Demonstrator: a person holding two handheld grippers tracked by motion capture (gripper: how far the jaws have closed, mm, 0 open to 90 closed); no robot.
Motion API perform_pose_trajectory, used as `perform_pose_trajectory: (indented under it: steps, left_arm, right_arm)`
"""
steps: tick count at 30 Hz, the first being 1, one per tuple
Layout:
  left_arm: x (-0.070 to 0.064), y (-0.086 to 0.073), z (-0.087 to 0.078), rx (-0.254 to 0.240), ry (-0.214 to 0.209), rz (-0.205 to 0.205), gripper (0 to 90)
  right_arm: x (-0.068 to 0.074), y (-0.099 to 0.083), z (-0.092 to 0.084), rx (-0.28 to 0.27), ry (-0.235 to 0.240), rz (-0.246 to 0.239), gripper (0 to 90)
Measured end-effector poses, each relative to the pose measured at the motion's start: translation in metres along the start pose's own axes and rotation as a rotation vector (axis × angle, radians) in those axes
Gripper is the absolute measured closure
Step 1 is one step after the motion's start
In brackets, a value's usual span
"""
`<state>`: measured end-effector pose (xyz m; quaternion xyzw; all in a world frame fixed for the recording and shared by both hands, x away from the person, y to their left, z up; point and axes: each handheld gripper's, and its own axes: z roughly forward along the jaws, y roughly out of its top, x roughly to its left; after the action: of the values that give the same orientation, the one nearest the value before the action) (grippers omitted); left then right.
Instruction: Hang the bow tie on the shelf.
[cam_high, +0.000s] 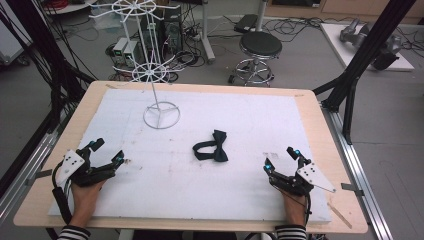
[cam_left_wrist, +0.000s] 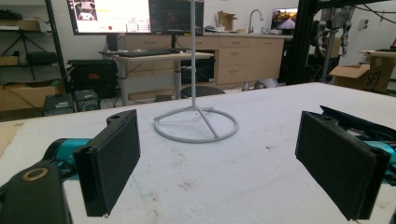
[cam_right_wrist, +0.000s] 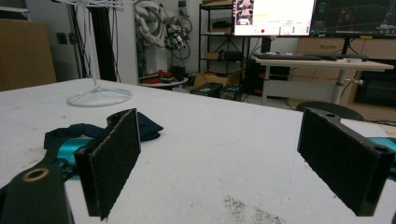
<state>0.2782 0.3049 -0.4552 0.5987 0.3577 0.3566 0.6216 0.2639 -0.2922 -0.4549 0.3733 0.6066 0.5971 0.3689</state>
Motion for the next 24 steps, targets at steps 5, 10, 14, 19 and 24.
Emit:
perform_pose_trajectory:
  steps: [5,10,14,19,24]
  left_arm:
    - [-0.0002,0.0000,0.0001,-0.001,0.001,0.003,14.4]
    - [-0.0001,0.0001,0.0002,0.002,0.001,0.005,14.4]
    - [0.0004,0.0001,0.0002,0.002,0.000,0.001,14.4]
    - [0.0001,0.0000,0.0001,0.001,0.000,0.001,14.4]
    - [0.0000,0.0000,0.0000,-0.001,0.001,0.002,14.4]
  right_arm:
    - [0.0002,0.0000,-0.0002,0.002,-0.002,0.005,12.4]
    - [0.0003,0.0000,-0.0002,0.002,-0.005,0.000,12.4]
    - [0.0011,-0.0001,-0.0004,0.000,-0.012,-0.002,12.3]
    - [0.0012,0.0000,-0.0004,0.001,-0.014,-0.003,12.3]
    - [0.0016,0.0002,0.0000,0.008,-0.012,-0.004,12.4]
